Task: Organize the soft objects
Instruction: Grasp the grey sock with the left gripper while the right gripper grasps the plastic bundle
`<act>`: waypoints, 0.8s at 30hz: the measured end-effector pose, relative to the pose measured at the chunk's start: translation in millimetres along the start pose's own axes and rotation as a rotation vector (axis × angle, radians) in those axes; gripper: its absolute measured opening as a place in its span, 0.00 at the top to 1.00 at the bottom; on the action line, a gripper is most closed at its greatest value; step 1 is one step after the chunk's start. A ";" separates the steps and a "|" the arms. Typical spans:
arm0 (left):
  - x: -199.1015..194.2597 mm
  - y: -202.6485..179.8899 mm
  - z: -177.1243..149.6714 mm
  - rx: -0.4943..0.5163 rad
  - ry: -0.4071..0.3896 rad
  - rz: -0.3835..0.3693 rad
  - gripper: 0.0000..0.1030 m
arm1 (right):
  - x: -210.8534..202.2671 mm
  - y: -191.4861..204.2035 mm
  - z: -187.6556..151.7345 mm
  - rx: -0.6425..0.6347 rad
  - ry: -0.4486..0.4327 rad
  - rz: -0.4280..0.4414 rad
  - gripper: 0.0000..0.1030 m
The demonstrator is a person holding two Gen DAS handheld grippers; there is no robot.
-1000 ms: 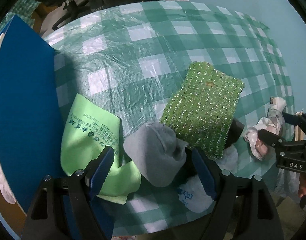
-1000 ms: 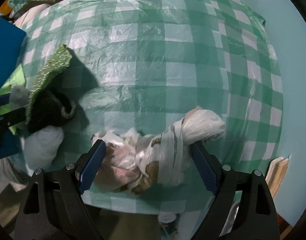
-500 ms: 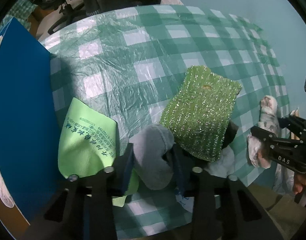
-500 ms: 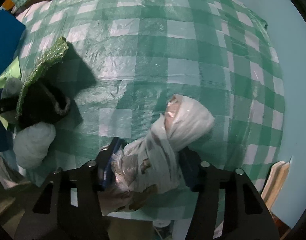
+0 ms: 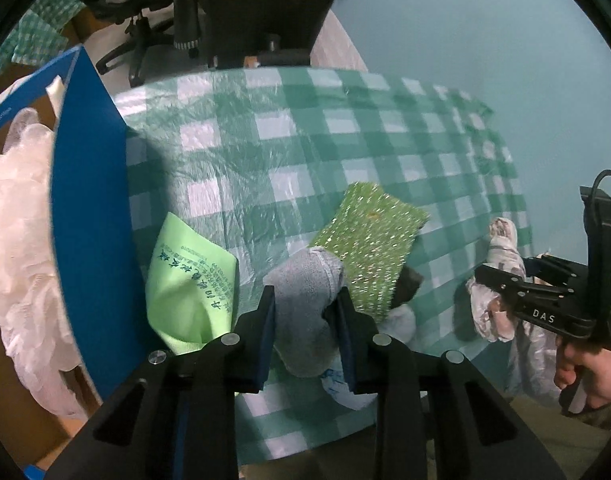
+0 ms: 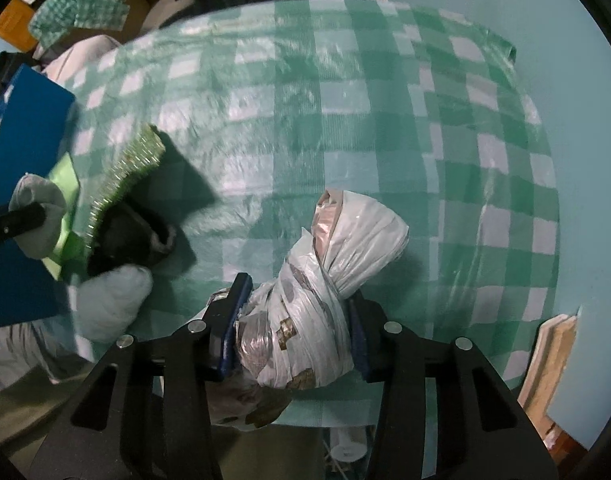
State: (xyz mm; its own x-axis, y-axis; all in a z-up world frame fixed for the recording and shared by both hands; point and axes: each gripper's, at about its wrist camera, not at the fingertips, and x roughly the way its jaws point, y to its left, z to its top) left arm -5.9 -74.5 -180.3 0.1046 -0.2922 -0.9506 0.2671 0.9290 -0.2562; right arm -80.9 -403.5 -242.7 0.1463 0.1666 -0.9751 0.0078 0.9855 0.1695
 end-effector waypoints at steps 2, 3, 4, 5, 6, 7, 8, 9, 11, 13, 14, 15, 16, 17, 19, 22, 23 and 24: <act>-7.5 -2.0 0.3 0.003 -0.017 -0.009 0.73 | -8.6 1.0 2.8 -0.007 -0.011 0.002 0.58; -10.8 -4.4 1.0 0.006 -0.023 -0.010 0.73 | -13.3 0.9 4.6 -0.013 -0.016 0.004 0.58; -14.5 -5.6 1.5 0.009 -0.028 -0.010 0.73 | -17.0 1.8 6.2 -0.019 -0.021 0.007 0.58; -17.3 -8.2 2.4 0.011 -0.033 -0.008 0.73 | -19.9 7.4 9.1 -0.024 -0.030 0.007 0.58; -21.2 -9.6 2.9 0.013 -0.038 -0.006 0.73 | -27.6 10.3 14.9 -0.030 -0.033 0.007 0.58; -25.2 -10.2 3.4 0.016 -0.044 -0.007 0.73 | -31.1 12.8 17.2 -0.037 -0.037 0.008 0.58; -28.7 -12.0 4.4 0.019 -0.051 -0.007 0.73 | -37.0 13.9 19.3 -0.044 -0.045 0.008 0.58; -31.8 -15.0 5.5 0.022 -0.058 -0.002 0.73 | -40.7 15.8 20.7 -0.049 -0.050 0.009 0.58; -38.8 -17.8 6.4 0.032 -0.069 0.007 0.73 | -46.5 22.8 22.2 -0.060 -0.063 0.014 0.58; -45.4 -19.5 7.5 0.040 -0.076 0.016 0.73 | -52.5 27.0 25.1 -0.070 -0.073 0.017 0.58; -48.7 -20.6 7.4 0.043 -0.080 0.021 0.73 | -56.4 28.3 26.4 -0.077 -0.080 0.019 0.58; -51.6 -21.8 7.3 0.045 -0.086 0.022 0.73 | -59.4 31.4 28.1 -0.082 -0.085 0.022 0.58; -54.6 -22.4 7.5 0.045 -0.092 0.019 0.73 | -62.1 33.1 29.1 -0.086 -0.089 0.025 0.58; -57.8 -23.1 7.8 0.045 -0.097 0.015 0.73 | -65.3 35.1 30.3 -0.091 -0.095 0.027 0.58; -62.3 -24.7 8.4 0.043 -0.106 0.014 0.73 | -70.8 40.0 33.3 -0.099 -0.103 0.031 0.58; -71.2 -26.0 9.1 0.044 -0.119 0.018 0.74 | -79.8 46.3 37.3 -0.113 -0.118 0.040 0.58; -74.2 -26.1 9.1 0.044 -0.125 0.019 0.74 | -82.2 48.1 39.0 -0.118 -0.120 0.042 0.58; -77.2 -26.6 9.2 0.044 -0.130 0.022 0.74 | -84.1 50.2 40.1 -0.121 -0.125 0.043 0.58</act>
State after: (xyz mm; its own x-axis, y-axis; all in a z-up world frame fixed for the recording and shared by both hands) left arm -12.2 -78.8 -98.5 0.2337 -0.3017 -0.9243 0.3052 0.9254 -0.2249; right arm -53.2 -369.3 -146.4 0.2657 0.2107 -0.9407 -0.1190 0.9755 0.1849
